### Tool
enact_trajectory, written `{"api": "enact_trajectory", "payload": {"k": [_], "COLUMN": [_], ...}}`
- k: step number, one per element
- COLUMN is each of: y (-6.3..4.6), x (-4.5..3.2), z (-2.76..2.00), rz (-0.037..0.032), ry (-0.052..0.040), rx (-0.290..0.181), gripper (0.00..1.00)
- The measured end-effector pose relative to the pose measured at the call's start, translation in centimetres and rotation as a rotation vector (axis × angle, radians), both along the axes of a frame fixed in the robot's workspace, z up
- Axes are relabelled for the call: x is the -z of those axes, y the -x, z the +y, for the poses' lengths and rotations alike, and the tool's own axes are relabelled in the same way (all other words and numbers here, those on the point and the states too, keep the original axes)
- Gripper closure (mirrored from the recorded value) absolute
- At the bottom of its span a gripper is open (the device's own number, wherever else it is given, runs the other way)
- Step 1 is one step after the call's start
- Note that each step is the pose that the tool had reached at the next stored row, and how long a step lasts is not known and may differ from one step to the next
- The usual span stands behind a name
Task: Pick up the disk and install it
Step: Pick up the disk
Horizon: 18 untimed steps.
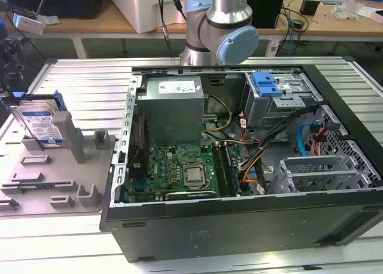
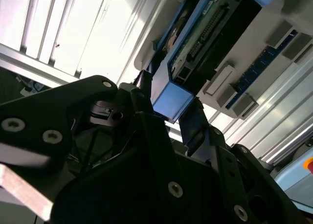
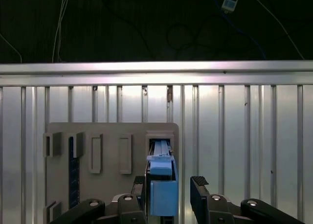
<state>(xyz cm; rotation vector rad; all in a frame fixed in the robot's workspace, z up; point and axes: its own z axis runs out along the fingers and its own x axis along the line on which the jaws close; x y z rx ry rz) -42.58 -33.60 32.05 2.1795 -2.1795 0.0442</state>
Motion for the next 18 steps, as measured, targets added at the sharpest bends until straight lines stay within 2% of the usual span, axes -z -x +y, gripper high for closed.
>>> {"api": "enact_trajectory", "payload": {"k": [9, 18], "y": [0.02, 0.02], "x": [0.17, 0.20], "z": [-0.25, -0.25], "rz": [0.0000, 0.0000], "ry": [0.0001, 0.0000], "rx": [0.000, -0.004], "gripper": [0.50, 0.50]}}
